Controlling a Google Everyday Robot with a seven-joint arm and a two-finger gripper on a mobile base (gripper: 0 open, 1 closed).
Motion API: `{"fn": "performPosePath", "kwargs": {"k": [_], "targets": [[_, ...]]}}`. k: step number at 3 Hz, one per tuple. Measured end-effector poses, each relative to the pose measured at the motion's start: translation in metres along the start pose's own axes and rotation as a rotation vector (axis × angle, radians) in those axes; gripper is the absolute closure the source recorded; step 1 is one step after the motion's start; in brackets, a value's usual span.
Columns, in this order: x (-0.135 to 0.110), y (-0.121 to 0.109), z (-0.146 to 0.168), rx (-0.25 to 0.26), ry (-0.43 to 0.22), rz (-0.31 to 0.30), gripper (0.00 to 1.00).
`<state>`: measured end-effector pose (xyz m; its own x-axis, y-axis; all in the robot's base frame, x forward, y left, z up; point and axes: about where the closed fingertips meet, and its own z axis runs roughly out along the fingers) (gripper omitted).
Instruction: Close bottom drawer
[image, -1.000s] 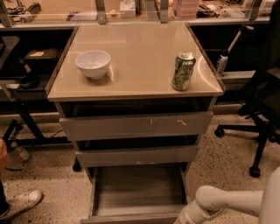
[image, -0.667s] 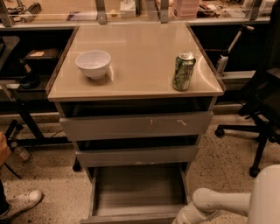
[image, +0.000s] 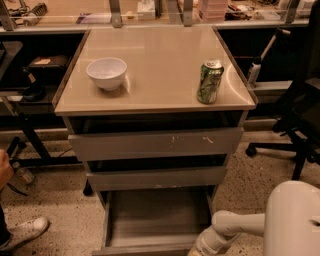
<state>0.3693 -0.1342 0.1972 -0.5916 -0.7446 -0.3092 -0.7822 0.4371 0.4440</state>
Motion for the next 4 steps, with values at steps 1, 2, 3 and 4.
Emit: {"fn": "performPosePath", "kwargs": {"k": [1,2,3,4], "targets": [[-0.007,-0.0089,0.0096,0.009,0.012,-0.011,1.0],[-0.0074,-0.0089,0.0189,0.005,0.042,0.02,1.0],[-0.0078,-0.0086,0.0195,0.004,0.043,0.022,0.83],[-0.0078,-0.0086,0.0195,0.004,0.043,0.022,0.59]]}}
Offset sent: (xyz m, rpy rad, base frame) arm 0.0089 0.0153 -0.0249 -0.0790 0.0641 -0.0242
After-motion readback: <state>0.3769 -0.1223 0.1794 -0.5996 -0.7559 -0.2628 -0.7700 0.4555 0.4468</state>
